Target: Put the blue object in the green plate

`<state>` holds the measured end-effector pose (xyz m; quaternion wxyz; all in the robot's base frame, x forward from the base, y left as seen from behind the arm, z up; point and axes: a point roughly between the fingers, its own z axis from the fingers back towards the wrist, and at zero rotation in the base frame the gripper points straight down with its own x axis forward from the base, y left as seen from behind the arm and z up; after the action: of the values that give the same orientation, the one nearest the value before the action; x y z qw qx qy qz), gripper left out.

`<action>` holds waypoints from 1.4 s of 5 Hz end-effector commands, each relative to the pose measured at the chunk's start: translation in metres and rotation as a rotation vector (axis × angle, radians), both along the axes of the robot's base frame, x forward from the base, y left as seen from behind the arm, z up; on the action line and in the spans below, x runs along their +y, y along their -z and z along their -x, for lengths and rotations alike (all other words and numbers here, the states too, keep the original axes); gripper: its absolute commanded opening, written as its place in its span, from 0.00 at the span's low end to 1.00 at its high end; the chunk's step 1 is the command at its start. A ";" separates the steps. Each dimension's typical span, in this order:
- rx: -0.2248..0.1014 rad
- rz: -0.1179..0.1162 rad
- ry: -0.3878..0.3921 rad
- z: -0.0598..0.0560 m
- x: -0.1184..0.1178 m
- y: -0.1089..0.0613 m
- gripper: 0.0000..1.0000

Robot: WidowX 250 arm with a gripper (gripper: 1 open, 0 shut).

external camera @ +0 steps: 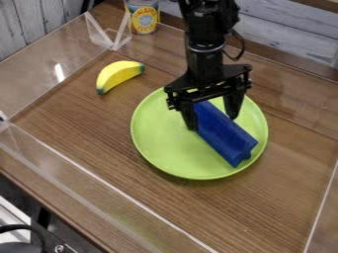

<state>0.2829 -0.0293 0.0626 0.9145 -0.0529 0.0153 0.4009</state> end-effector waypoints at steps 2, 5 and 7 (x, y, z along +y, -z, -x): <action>-0.037 -0.006 0.016 -0.001 -0.010 0.002 1.00; -0.039 -0.013 0.005 -0.004 -0.016 0.018 1.00; -0.044 -0.021 0.012 -0.003 -0.019 0.022 1.00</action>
<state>0.2836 -0.0464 0.0344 0.9150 -0.0487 0.0017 0.4004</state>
